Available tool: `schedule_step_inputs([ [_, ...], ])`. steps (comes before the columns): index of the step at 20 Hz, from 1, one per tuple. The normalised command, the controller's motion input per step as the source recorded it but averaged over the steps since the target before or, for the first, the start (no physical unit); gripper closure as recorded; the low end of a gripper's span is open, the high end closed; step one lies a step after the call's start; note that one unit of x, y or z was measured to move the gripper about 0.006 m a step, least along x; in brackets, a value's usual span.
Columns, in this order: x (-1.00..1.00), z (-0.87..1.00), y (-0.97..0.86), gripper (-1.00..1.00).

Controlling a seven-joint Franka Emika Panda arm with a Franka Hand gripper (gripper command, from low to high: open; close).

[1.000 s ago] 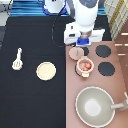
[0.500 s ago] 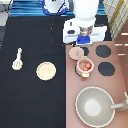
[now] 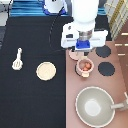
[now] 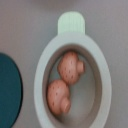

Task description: Take the lid off the pot, put the pot on the plate, and use the tool to push the pot to the front of the table.

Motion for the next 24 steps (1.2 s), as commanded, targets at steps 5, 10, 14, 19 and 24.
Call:
schedule_step_inputs([
  [5, 0.64, -0.3, -0.35, -1.0],
  [10, 0.18, -0.42, -0.19, -1.0],
  [14, 0.01, -0.35, -0.01, -1.0],
  [19, 0.0, -0.32, 0.04, -1.0],
  [24, 0.06, -0.24, 0.07, -1.0],
])
